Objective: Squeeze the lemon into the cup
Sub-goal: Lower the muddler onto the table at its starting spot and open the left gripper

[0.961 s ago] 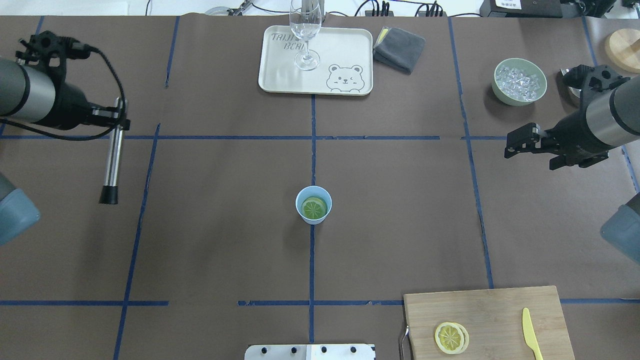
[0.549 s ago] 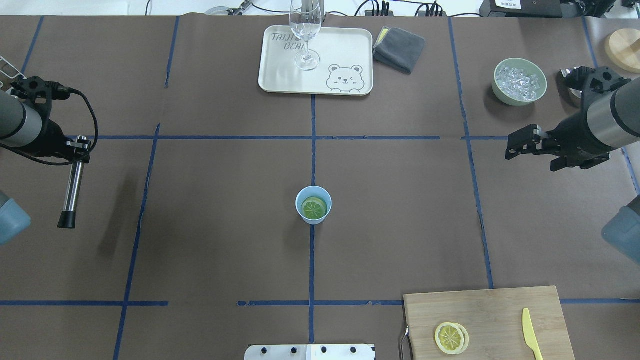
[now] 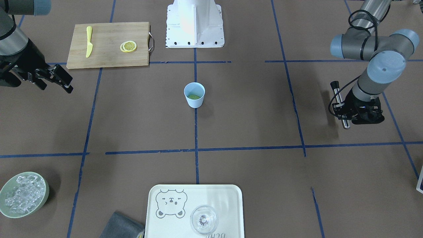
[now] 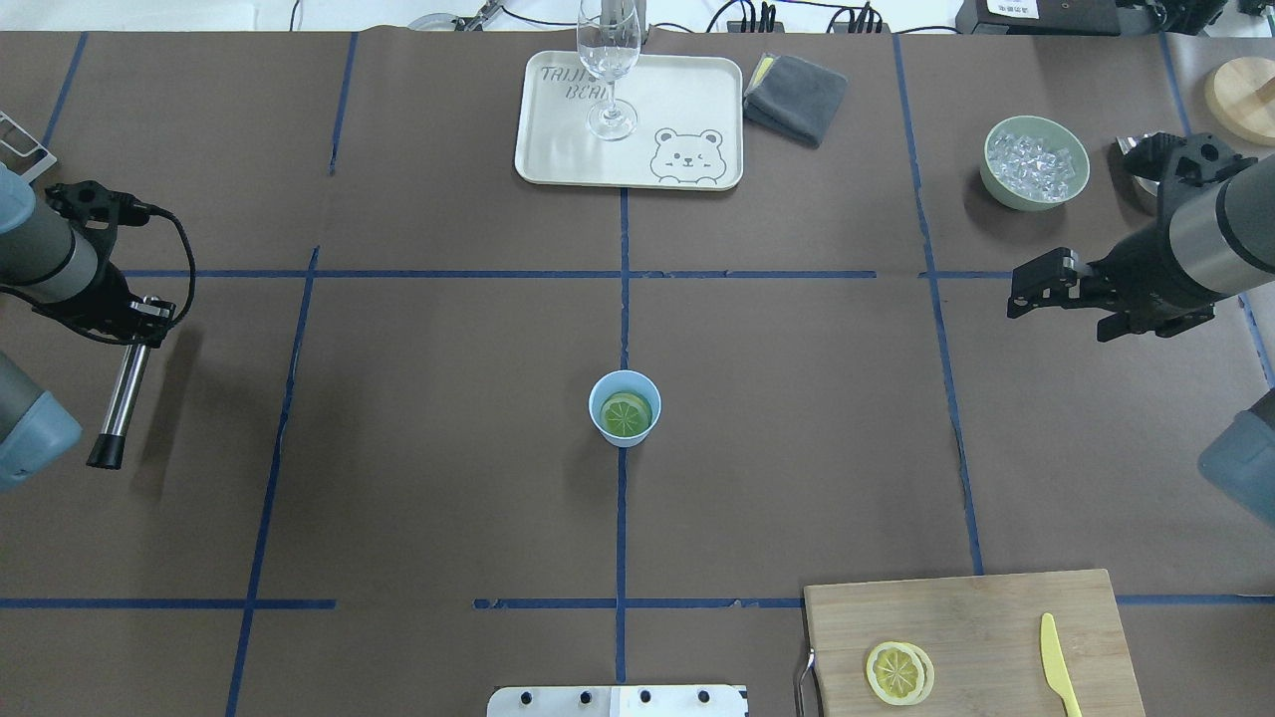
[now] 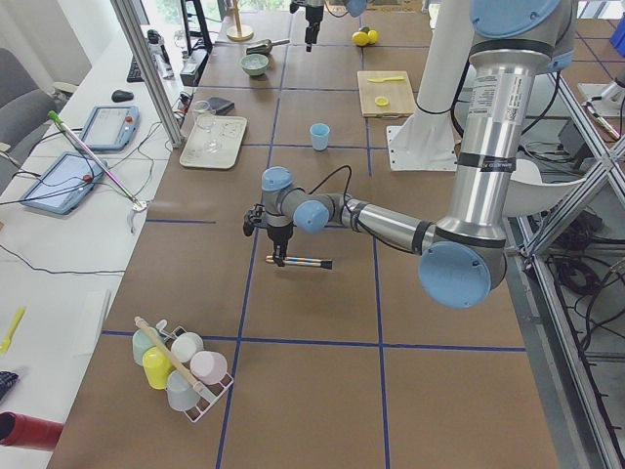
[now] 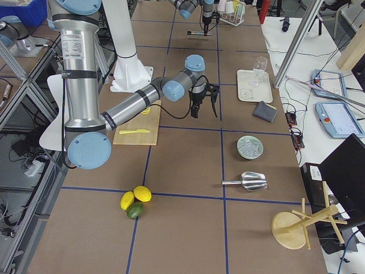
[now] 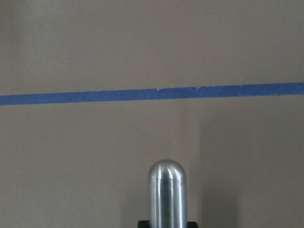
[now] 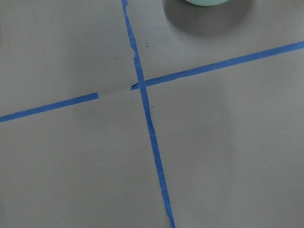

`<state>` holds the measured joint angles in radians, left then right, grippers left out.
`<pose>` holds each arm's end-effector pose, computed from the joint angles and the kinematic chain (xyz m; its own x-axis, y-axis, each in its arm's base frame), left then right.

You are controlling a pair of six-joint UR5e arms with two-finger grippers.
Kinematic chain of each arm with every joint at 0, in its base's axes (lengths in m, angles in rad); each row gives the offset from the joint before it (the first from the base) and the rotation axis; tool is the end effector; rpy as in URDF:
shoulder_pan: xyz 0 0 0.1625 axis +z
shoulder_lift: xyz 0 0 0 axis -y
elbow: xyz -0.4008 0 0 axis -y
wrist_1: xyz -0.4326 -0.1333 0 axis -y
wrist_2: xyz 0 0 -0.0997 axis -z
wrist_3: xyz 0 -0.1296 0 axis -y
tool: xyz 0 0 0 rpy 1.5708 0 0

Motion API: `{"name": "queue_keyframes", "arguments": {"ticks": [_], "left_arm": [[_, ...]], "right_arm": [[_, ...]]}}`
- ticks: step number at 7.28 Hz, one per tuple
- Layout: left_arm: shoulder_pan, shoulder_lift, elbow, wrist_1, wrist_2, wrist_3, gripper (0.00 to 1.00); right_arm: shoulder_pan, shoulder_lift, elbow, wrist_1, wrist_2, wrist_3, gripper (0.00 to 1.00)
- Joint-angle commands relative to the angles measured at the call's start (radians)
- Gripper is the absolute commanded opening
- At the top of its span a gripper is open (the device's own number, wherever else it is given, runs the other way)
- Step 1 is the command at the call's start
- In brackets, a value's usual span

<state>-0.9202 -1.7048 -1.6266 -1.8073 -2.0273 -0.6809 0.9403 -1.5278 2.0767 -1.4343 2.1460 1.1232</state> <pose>0.3132 -0.5373 0.5428 0.8163 0.0790 -0.5722 -0.0484 0.9965 0.0687 -0.2631 -0.4670 0.3583 0.6169 0.2292 0.7529 -0.2305 0.9673 -0.1057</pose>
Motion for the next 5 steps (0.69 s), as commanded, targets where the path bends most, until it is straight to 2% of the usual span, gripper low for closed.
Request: {"name": "queue_keyframes", "arguments": {"ticks": [1, 5], "left_arm": [[0.001, -0.004, 0.019, -0.004, -0.002, 0.021, 0.0], [0.0, -0.003, 0.022, 0.008, -0.022, 0.003, 0.0]], "right_arm": [[0.0, 0.0, 0.0, 0.0, 0.0, 0.001, 1.0], [0.0, 0.0, 0.003, 0.0, 0.0, 0.007, 1.0]]}}
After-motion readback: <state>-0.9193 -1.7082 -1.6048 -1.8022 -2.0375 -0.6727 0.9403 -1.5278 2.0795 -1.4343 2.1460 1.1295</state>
